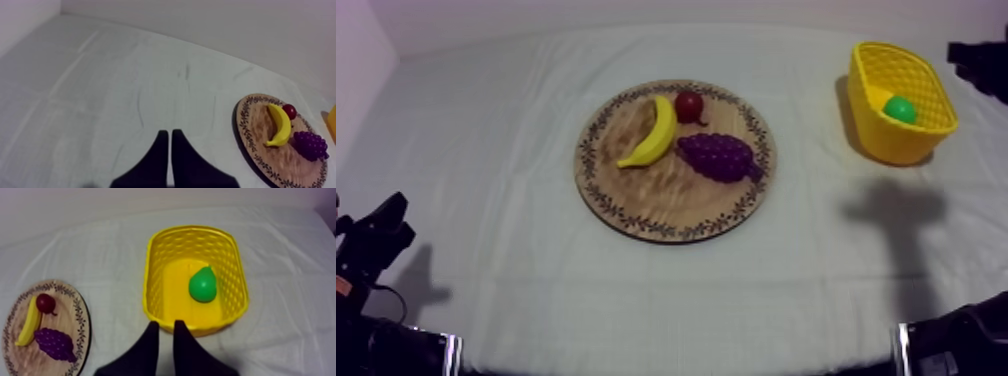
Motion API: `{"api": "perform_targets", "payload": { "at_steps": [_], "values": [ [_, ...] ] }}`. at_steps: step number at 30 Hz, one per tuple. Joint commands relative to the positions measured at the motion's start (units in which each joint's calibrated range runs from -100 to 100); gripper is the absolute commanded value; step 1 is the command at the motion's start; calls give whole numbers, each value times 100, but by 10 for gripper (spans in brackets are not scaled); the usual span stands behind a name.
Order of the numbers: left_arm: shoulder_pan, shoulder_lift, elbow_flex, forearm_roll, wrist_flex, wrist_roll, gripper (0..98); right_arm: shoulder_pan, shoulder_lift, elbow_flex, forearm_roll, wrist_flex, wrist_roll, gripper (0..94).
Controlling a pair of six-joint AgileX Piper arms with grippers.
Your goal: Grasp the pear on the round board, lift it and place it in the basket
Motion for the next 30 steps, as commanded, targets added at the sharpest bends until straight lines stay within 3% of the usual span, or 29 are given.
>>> {"api": "perform_targets", "payload": {
  "at_steps": [1,5,13,18,23,27,30],
  "values": [
    [1,2,-2,-3,0,0,1,13,-1279,974,-72,-284,-10,45],
    [1,2,-2,-3,0,-1,1,45,-2332,1995,-411,-648,306,14],
    [1,2,-2,-3,0,-1,1,314,-4018,3387,-1725,-813,1188,5],
    [1,2,-2,-3,0,-1,1,428,-4715,4195,-2251,-788,1529,4],
    [1,2,-2,-3,0,-2,1,488,-4891,4495,-2329,-680,1271,4],
    [1,2,-2,-3,0,-1,1,474,-4918,4767,-2140,-1069,583,3],
    [1,2,-2,-3,0,-1,1,469,-4924,4937,-1945,-1614,726,3]
  ]
}}
